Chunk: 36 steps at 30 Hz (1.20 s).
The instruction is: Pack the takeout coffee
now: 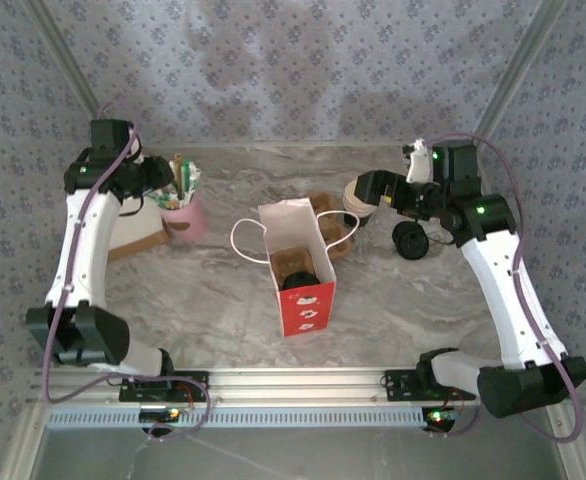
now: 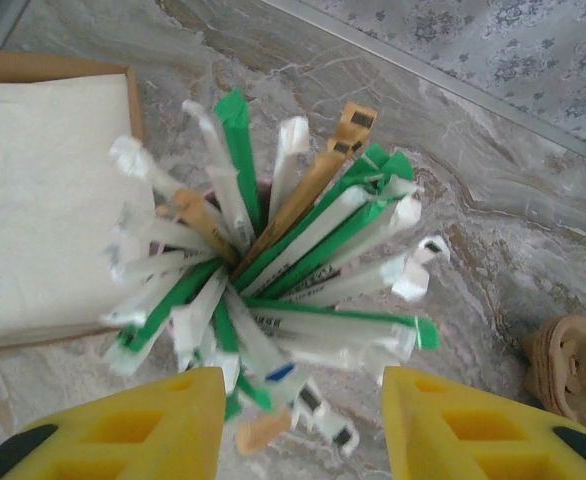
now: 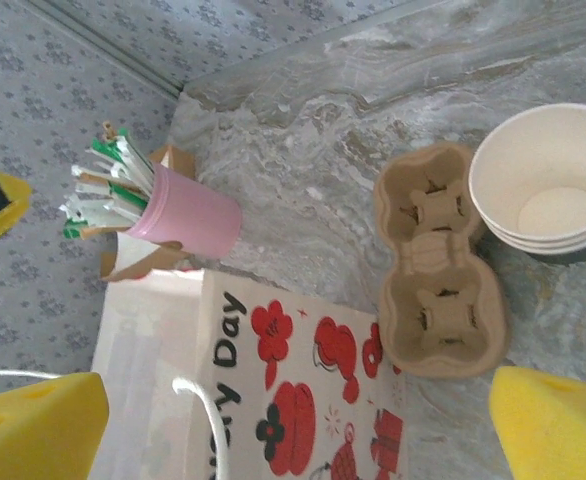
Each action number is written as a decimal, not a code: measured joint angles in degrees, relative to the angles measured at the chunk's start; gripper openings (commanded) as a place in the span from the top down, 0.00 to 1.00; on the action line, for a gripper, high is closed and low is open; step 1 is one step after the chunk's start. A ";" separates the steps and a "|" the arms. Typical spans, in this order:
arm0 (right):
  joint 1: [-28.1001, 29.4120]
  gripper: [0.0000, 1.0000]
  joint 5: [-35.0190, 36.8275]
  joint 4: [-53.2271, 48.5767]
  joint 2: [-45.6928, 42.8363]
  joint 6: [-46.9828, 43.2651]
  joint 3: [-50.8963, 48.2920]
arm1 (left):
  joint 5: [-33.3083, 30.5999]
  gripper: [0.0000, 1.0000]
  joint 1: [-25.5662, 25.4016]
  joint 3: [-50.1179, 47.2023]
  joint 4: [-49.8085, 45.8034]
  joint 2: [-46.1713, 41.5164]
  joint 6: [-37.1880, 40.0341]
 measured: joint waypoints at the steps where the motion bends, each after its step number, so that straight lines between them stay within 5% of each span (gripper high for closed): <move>1: 0.00 0.00 -0.42 0.50 0.76 0.35 0.70 | 0.24 0.58 0.00 1.38 -0.20 1.73 0.15; 7: 0.52 0.00 -2.78 2.47 3.87 1.92 3.28 | 2.99 0.63 -0.02 6.93 -2.12 9.44 1.27; 17: 1.46 0.00 -3.17 2.60 4.09 1.92 3.39 | 3.32 0.69 -3.48 6.91 -5.66 9.44 2.34; 28: 1.49 0.00 -3.17 2.56 4.09 1.90 3.37 | -1.42 0.60 -5.53 5.16 -8.50 5.97 2.78; 36: 1.86 0.00 -3.17 2.56 4.09 1.90 3.37 | -4.02 0.74 -3.85 3.89 -8.72 4.85 2.32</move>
